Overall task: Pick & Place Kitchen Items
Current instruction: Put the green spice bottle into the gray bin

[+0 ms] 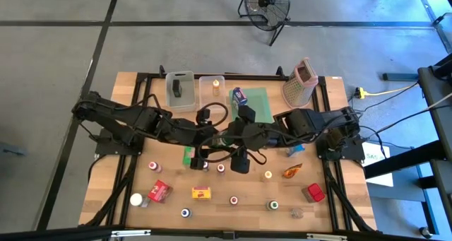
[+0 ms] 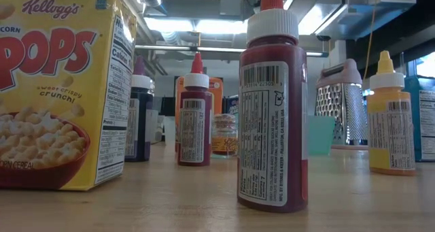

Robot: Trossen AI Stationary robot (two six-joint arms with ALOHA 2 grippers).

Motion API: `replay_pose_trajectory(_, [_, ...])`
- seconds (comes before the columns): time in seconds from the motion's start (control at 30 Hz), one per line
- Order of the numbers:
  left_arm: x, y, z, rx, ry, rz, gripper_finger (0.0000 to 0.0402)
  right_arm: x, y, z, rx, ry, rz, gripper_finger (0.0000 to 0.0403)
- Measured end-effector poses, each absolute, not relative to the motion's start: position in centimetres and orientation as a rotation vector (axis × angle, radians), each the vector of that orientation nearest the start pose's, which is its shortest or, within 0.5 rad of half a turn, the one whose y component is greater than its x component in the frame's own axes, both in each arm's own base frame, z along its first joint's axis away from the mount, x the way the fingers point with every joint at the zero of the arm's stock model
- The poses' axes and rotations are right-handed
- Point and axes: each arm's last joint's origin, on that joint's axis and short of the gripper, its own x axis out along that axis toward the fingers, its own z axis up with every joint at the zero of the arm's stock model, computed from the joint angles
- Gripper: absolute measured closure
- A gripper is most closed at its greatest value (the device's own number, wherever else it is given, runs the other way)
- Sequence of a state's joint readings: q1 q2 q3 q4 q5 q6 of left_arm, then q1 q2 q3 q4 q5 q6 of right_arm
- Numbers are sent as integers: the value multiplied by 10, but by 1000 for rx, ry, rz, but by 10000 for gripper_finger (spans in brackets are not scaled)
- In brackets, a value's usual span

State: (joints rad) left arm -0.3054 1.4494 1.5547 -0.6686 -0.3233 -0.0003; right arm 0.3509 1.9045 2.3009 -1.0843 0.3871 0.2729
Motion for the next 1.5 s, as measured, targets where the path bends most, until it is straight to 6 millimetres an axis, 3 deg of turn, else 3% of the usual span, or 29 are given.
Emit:
replay_pose_trajectory(0.2, [294,-83,401,181,534,19,201,361,124,443,-4,619,-152,139])
replay_pose_trajectory(0.37, [284,-79,410,183,505,55,201,344,134,453,-70,596,-164,128])
replay_pose_trajectory(0.57, [260,-73,444,97,307,7,201,316,144,477,-96,471,-227,126])
replay_pose_trajectory(0.77, [254,-73,475,27,41,-66,201,318,157,502,-167,246,-247,126])
replay_pose_trajectory(1.03, [264,-82,474,96,-3,-88,201,322,159,526,-144,37,-236,126])
replay_pose_trajectory(1.5, [261,-87,479,136,-50,-44,201,326,159,525,-157,35,-185,126])
